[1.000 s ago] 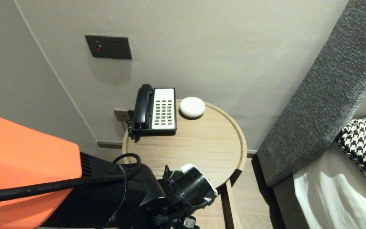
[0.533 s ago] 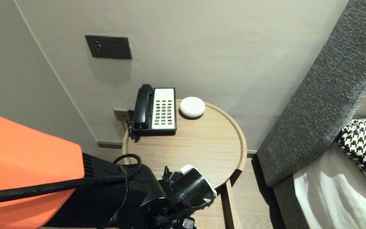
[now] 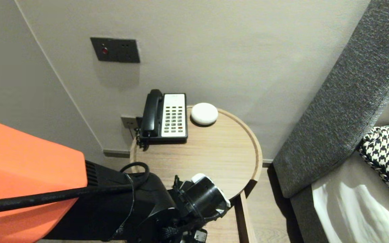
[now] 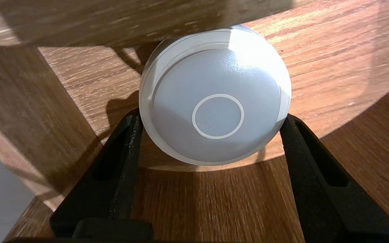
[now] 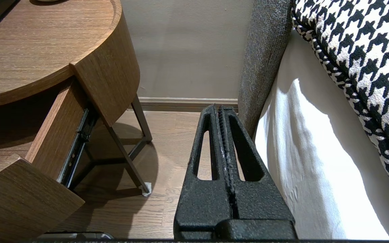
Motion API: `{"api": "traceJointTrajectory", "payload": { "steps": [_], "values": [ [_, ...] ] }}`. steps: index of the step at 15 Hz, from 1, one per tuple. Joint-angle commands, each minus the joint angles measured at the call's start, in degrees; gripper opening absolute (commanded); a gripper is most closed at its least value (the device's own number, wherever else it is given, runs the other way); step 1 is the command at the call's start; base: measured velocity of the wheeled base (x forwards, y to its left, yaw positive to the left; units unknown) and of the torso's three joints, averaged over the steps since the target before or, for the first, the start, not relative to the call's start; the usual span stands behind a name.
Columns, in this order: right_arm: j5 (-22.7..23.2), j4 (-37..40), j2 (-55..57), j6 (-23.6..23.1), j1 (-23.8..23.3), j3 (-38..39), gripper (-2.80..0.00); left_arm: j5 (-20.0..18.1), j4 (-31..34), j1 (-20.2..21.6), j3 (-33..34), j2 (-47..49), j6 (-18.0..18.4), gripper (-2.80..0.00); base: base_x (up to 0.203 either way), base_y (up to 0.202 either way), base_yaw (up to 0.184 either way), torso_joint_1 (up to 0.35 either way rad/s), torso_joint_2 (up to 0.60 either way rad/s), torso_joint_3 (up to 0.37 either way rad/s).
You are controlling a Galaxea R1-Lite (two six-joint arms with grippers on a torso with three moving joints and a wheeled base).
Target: Take the remote control out of the drawer one by one and place them on the table
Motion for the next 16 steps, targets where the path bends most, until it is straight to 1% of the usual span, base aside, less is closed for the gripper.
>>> {"api": "traceJointTrajectory", "payload": {
  "steps": [1, 6, 9, 11, 14, 16],
  "values": [
    [0.0, -0.1, 0.1, 0.0, 0.0, 2.3, -2.80, -0.2, 0.4, 0.0, -0.1, -2.8, -0.2, -2.80, 0.000, 0.000, 0.000, 0.000, 0.00, 0.000],
    [0.0, -0.1, 0.1, 0.0, 0.0, 2.3, -2.80, -0.7, 7.3, -1.0, -0.1, -10.7, -0.3, -2.80, 0.000, 0.000, 0.000, 0.000, 0.00, 0.000],
    [0.0, -0.1, 0.1, 0.0, 0.0, 2.3, -2.80, -0.8, 13.1, -4.6, -2.3, -15.0, -0.4, -2.80, 0.000, 0.000, 0.000, 0.000, 0.00, 0.000],
    [0.0, -0.1, 0.1, 0.0, 0.0, 2.3, -2.80, -0.8, 16.8, -4.9, -6.1, -16.0, -0.4, -2.80, 0.000, 0.000, 0.000, 0.000, 0.00, 0.000],
    [0.0, -0.1, 0.1, 0.0, 0.0, 2.3, -2.80, -0.7, 23.2, -4.7, -13.7, -16.6, -0.3, -2.80, 0.000, 0.000, 0.000, 0.000, 0.00, 0.000],
    [0.0, -0.1, 0.1, 0.0, 0.0, 2.3, -2.80, -0.7, 29.2, -2.2, -20.7, -15.6, -0.2, -2.80, 0.000, 0.000, 0.000, 0.000, 0.00, 0.000]
  ]
}}
